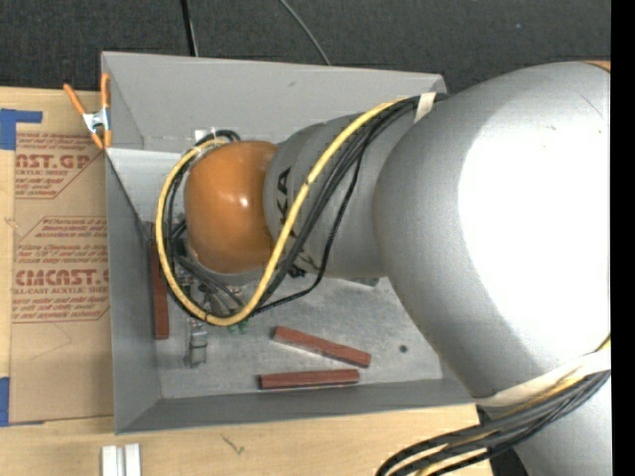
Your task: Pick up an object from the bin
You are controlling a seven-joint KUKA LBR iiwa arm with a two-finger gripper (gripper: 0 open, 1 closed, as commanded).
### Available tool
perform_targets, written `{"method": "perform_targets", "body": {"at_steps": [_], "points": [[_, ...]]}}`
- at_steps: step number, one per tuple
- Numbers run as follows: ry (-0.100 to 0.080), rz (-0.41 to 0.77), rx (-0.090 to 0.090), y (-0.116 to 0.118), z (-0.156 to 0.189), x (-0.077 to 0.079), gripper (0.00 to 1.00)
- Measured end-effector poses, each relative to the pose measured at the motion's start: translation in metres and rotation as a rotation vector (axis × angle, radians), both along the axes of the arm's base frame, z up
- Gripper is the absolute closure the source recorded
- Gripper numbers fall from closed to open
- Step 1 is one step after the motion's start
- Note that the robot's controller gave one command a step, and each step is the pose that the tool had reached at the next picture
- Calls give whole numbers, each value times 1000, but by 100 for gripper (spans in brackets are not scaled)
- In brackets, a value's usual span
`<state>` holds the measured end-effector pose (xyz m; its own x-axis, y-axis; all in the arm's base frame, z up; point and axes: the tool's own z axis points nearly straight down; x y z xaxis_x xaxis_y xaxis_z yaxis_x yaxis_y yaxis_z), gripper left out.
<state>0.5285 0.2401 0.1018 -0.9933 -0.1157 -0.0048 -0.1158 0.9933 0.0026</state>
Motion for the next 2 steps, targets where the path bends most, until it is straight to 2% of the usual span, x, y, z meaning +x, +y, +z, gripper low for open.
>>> {"method": "perform_targets", "body": {"at_steps": [1,2], "points": [[5,9,-4,1,-43,0,0],[11,179,-6,3,-2,2,0]]}}
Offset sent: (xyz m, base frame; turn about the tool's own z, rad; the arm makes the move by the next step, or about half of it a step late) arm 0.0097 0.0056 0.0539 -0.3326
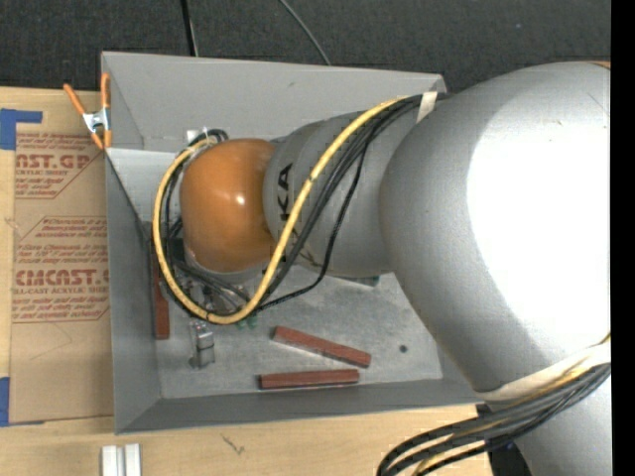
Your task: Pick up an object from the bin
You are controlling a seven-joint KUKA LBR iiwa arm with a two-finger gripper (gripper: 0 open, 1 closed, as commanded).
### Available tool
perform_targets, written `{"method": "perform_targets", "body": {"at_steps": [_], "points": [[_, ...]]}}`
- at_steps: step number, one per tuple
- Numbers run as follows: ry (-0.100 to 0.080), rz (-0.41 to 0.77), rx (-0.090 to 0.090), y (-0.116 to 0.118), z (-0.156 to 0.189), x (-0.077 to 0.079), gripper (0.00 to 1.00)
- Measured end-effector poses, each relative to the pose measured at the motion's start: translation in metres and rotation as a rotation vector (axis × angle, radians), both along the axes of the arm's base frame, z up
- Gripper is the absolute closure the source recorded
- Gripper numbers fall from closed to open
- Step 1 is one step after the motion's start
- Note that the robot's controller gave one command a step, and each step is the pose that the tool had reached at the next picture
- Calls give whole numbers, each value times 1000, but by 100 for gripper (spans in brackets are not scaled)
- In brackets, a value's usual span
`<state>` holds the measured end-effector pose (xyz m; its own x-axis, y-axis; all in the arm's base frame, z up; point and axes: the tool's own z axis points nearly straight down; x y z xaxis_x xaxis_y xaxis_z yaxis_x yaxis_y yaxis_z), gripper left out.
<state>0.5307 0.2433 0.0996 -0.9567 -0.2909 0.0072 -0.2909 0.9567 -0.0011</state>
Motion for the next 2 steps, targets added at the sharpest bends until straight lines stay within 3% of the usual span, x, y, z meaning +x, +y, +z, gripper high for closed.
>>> {"method": "perform_targets", "body": {"at_steps": [1,2], "points": [[-9,138,4,1,60,3,0],[-13,354,6,0,47,37,0]]}}
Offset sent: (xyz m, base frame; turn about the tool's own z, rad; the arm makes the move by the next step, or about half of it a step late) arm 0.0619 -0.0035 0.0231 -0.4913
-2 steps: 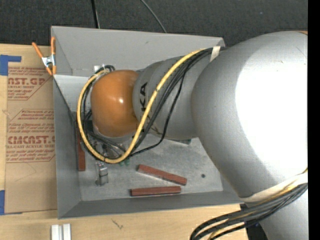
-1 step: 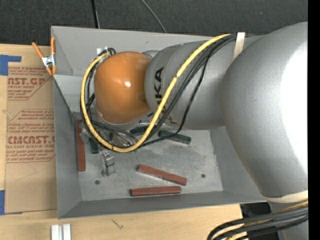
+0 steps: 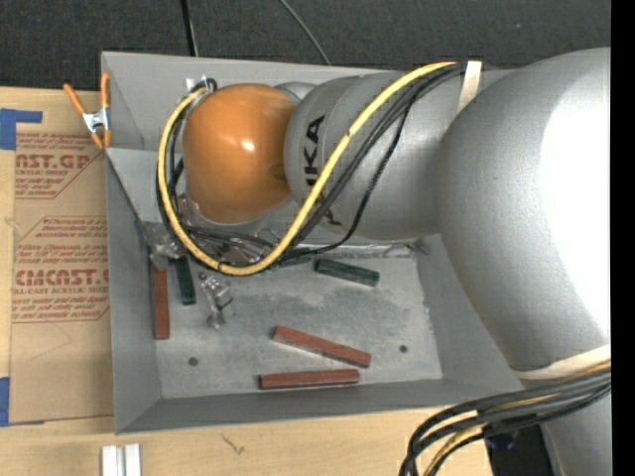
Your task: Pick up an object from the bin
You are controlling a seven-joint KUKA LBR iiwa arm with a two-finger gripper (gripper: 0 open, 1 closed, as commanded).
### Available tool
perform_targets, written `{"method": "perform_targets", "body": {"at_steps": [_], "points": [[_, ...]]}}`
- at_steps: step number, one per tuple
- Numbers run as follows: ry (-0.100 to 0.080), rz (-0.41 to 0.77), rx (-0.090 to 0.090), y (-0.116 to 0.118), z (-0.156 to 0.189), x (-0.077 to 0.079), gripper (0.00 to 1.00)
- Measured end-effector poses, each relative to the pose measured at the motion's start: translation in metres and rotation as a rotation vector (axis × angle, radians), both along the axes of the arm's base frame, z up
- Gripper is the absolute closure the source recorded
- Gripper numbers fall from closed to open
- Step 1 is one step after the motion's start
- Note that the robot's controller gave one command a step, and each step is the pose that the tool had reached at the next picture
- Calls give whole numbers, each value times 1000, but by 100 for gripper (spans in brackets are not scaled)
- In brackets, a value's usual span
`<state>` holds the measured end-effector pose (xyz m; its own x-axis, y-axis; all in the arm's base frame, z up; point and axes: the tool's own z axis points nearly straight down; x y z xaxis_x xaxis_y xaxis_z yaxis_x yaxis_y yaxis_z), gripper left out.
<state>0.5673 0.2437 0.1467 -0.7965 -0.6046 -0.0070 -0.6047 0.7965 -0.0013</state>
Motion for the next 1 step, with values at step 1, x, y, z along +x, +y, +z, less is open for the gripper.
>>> {"method": "perform_targets", "body": {"at_steps": [1], "points": [[3,267,-2,-8,-17,7,0]]}}
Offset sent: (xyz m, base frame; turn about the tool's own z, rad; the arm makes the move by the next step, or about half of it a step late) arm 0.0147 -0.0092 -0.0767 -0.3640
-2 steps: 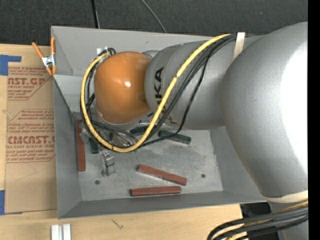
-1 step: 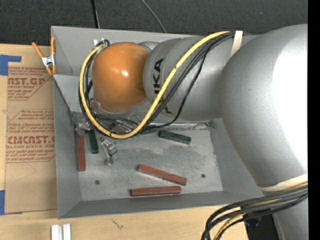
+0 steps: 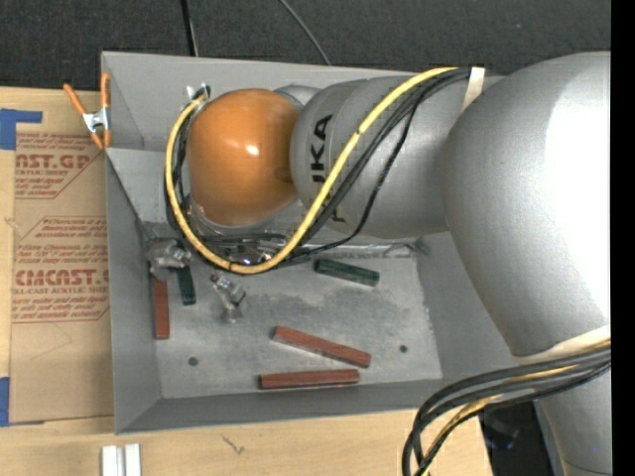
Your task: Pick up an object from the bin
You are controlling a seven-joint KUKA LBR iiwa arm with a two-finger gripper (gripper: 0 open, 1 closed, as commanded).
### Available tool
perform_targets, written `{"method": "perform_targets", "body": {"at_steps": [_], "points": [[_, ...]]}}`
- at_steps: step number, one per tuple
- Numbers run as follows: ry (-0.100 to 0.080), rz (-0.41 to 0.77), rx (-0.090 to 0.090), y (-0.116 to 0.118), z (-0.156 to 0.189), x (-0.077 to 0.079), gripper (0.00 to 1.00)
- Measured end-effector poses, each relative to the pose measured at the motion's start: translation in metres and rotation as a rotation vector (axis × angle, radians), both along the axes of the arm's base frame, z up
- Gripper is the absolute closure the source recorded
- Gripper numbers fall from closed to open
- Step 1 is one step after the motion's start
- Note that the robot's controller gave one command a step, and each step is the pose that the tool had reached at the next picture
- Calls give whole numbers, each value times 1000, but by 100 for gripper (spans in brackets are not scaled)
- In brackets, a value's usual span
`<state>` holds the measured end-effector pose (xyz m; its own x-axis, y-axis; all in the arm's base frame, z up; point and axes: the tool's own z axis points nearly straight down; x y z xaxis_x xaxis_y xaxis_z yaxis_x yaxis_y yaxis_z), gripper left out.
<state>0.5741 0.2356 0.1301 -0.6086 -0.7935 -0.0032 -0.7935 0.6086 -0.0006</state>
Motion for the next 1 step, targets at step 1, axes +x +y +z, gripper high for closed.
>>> {"method": "perform_targets", "body": {"at_steps": [1], "points": [[-3,73,1,0,-44,6,0]]}}
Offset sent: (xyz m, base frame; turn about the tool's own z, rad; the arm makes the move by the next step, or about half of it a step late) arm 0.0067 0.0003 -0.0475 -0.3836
